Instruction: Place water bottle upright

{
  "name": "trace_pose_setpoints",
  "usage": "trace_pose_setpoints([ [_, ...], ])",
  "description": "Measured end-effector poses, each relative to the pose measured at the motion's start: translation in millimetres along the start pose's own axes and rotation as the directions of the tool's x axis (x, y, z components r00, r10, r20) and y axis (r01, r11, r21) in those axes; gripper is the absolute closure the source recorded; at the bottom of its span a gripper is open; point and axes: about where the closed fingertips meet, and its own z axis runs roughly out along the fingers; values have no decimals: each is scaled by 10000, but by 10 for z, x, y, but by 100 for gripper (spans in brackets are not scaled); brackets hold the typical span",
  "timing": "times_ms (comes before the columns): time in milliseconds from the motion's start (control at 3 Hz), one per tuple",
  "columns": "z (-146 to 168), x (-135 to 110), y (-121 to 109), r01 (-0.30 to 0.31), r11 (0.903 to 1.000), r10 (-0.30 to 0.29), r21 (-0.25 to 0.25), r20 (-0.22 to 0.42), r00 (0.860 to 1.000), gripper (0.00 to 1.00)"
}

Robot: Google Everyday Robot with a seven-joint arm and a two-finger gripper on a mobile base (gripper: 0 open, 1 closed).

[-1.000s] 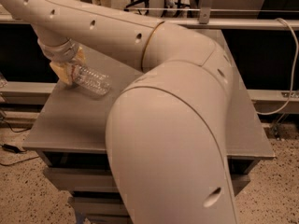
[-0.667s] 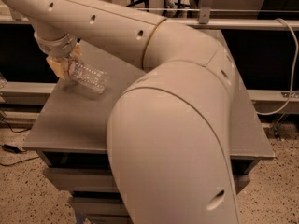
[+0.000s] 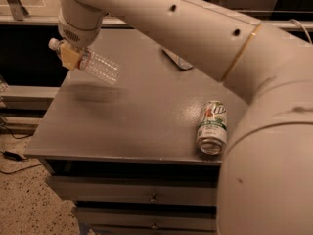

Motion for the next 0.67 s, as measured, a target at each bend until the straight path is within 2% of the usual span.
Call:
trace_pose_setpoints([
  [333, -309, -125, -172, 750, 9969, -789, 249, 2546, 9638, 100],
  [667, -441, -233, -235, 922, 9956, -898, 162, 4444, 8913, 100],
])
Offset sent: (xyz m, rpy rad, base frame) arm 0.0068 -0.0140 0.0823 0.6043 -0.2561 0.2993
